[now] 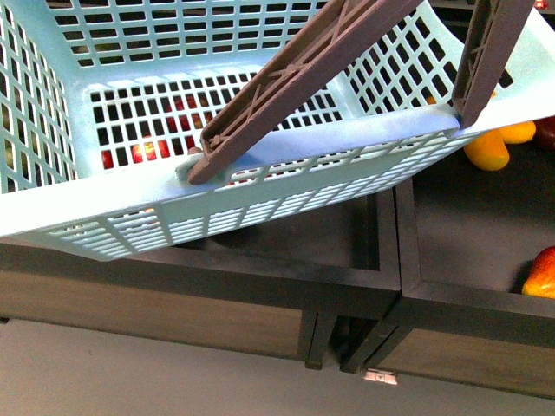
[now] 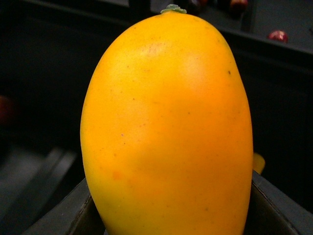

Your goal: Pick mango and avocado into basket

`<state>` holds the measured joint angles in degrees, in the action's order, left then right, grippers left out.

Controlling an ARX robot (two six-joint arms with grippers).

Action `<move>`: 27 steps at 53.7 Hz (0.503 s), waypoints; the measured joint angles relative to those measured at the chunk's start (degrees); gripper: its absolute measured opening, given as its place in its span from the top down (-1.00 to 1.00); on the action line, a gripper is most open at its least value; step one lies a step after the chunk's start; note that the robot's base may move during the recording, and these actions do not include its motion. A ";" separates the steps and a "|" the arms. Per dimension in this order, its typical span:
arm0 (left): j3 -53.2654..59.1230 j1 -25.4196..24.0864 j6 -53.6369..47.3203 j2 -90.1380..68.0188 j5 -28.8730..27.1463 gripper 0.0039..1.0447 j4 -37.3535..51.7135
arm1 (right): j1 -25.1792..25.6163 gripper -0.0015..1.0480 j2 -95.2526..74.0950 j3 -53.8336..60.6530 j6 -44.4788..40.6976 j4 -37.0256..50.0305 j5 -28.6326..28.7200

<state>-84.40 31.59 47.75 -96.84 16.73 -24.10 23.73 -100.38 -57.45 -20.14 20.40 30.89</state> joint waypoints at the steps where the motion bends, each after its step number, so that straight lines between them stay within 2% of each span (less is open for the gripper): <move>1: 0.00 0.00 0.00 0.00 0.00 0.74 0.00 | -0.15 -0.18 0.81 0.39 0.31 0.15 0.15; 14: 0.00 0.02 0.00 0.00 0.00 0.74 0.00 | -3.76 -0.18 11.78 6.19 7.13 3.50 0.48; 22: 0.00 0.00 0.00 0.00 -0.02 0.74 0.00 | -8.07 -0.18 17.07 8.81 11.69 5.68 1.09; 27: 0.00 0.02 -0.02 0.00 0.00 0.74 0.00 | -11.54 -0.18 18.60 9.94 13.03 6.78 -0.74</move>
<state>-84.40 31.62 47.72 -96.84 16.73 -24.10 12.19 -81.78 -47.51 -7.11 27.18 30.15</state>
